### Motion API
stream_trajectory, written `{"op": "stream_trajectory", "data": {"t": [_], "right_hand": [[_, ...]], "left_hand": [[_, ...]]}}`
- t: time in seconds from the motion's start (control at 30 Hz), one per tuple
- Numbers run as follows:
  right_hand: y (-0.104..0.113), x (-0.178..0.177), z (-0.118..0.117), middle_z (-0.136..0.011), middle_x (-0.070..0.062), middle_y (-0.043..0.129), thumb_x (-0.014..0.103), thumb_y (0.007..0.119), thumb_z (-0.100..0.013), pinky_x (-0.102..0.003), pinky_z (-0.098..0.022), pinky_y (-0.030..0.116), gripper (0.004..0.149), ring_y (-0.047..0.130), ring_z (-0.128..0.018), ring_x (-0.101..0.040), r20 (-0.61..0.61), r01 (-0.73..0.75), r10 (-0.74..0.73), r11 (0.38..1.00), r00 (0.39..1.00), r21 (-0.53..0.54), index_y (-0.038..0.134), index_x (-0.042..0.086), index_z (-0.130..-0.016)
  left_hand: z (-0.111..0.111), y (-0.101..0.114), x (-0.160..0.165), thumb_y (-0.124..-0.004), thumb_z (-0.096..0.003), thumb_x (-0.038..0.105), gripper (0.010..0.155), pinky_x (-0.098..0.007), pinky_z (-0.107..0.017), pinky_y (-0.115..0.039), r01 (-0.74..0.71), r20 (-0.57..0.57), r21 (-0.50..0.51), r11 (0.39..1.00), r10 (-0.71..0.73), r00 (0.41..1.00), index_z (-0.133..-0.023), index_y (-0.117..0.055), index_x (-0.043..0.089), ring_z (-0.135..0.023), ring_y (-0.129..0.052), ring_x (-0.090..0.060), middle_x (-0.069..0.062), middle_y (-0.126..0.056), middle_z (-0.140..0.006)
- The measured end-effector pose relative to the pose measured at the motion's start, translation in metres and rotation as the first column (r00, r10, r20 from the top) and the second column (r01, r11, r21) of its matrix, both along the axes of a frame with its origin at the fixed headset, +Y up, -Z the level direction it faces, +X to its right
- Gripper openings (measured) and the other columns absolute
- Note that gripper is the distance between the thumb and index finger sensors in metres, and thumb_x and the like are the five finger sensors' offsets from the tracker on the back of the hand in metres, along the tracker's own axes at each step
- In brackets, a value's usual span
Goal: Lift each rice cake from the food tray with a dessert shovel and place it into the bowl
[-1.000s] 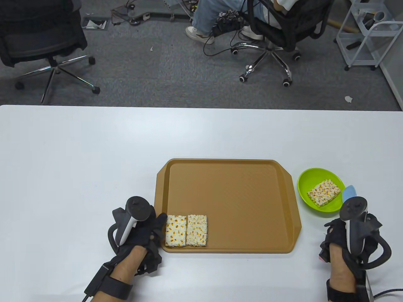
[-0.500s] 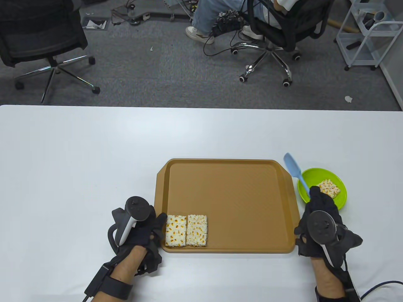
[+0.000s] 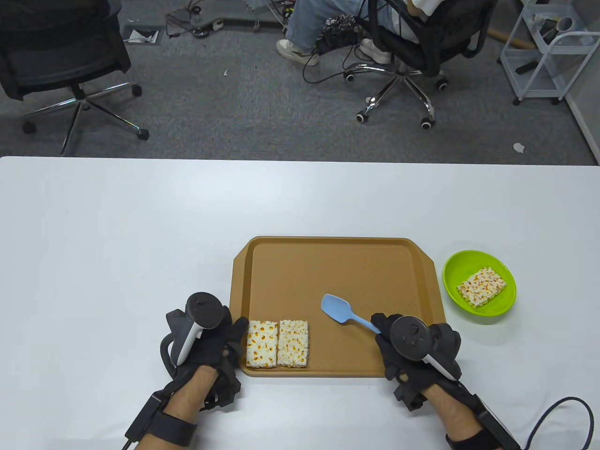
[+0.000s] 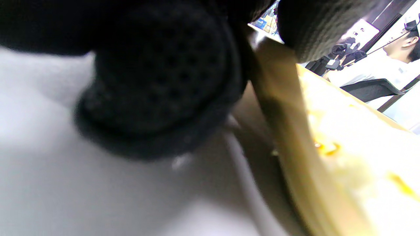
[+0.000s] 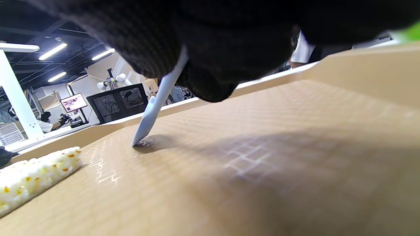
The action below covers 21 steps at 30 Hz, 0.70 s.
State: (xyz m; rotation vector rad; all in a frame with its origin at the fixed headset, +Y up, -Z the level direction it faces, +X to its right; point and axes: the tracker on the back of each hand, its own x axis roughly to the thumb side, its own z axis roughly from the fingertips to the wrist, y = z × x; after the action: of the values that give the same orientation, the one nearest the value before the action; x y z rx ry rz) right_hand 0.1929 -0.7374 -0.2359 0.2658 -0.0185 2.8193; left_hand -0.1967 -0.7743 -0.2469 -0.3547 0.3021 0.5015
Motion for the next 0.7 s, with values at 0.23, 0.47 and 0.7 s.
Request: {"op": "stream_trajectory", "data": {"t": [0.23,0.47,0.7], "right_hand": [[-0.004,-0.004,0.000,-0.071,-0.008,0.091,0.034,0.079,-0.035,-0.032,-0.009,0.088,0.051,0.097,-0.019,-0.012,-0.058,0.067,-0.072,0.994,0.996,-0.091,0.080,0.020,-0.084],[-0.006,-0.006,-0.001,-0.071,-0.009,0.091,0.032,0.080,-0.035,-0.032,-0.008,0.088,0.051,0.097,-0.018,-0.013,-0.118,0.124,-0.154,0.966,0.981,-0.228,0.081,0.019,-0.084],[-0.012,0.002,-0.007,-0.072,-0.009,0.091,0.031,0.081,-0.035,-0.033,-0.010,0.089,0.051,0.098,-0.019,-0.014,-0.144,0.178,-0.261,0.888,0.955,-0.424,0.080,0.018,-0.085]], "left_hand": [[0.000,0.000,0.000,-0.078,-0.0470,0.053,0.066,-0.034,0.000,-0.092,-0.004,-0.001,-0.001,1.000,0.004,1.000,-0.097,-0.065,0.011,-0.013,-0.110,-0.018,-0.009,-0.103,-0.045],[0.000,-0.001,-0.001,-0.078,-0.0473,0.053,0.066,-0.034,0.000,-0.092,-0.019,-0.005,-0.007,1.000,0.018,1.000,-0.097,-0.065,0.012,-0.013,-0.110,-0.018,-0.009,-0.103,-0.045],[0.000,-0.001,-0.002,-0.078,-0.0472,0.053,0.066,-0.034,0.000,-0.092,-0.020,-0.005,-0.006,1.000,0.020,1.000,-0.097,-0.065,0.012,-0.013,-0.110,-0.018,-0.009,-0.103,-0.045]]}}
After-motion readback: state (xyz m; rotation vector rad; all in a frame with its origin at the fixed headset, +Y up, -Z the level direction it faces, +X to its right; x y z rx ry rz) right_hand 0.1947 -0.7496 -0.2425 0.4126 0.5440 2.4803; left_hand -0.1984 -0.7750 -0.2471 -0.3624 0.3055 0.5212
